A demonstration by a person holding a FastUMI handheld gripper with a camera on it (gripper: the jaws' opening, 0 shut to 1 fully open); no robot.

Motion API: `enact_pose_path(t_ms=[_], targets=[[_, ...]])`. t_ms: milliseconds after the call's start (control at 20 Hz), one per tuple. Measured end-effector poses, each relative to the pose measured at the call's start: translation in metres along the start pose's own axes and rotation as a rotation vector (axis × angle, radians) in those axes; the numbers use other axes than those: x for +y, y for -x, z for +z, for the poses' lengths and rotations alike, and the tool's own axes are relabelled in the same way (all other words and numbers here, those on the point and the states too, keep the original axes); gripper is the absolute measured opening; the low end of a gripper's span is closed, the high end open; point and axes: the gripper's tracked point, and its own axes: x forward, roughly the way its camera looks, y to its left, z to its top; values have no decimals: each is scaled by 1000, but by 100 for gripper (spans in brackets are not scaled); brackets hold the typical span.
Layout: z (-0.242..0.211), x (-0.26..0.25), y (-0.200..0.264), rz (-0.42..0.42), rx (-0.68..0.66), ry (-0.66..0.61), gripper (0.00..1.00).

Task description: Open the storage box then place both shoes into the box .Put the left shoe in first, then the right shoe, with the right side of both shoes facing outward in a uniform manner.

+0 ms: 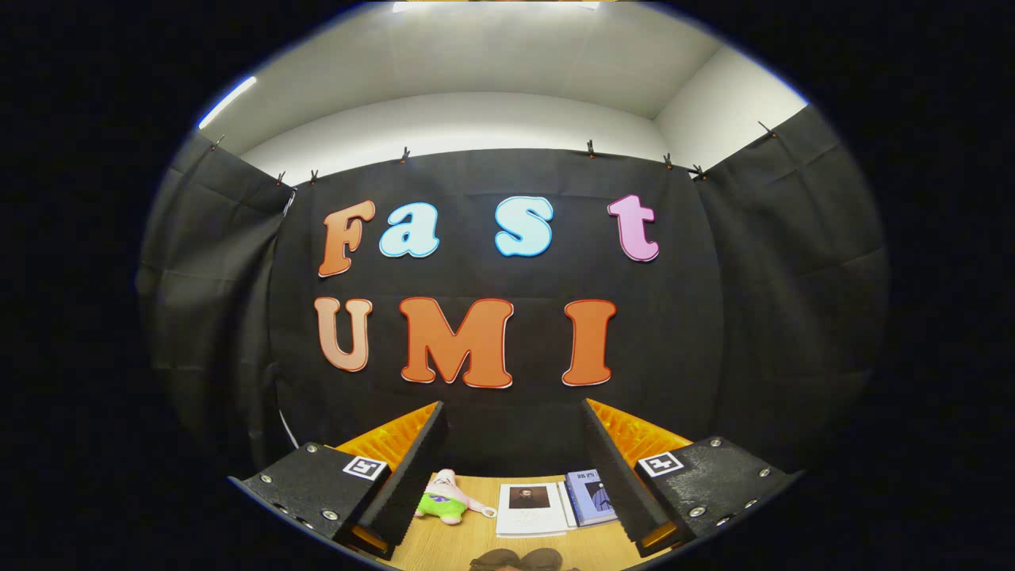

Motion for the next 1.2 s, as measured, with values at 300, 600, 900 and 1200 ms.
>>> enact_pose_path(t_ms=[300,600,900,1200], targets=[[-47,49,2,137,135,-25,99],[-108,96,1,278,347,-132,100],[-163,141,2,414,520,-239,98],[-233,182,14,506,712,-238,98]])
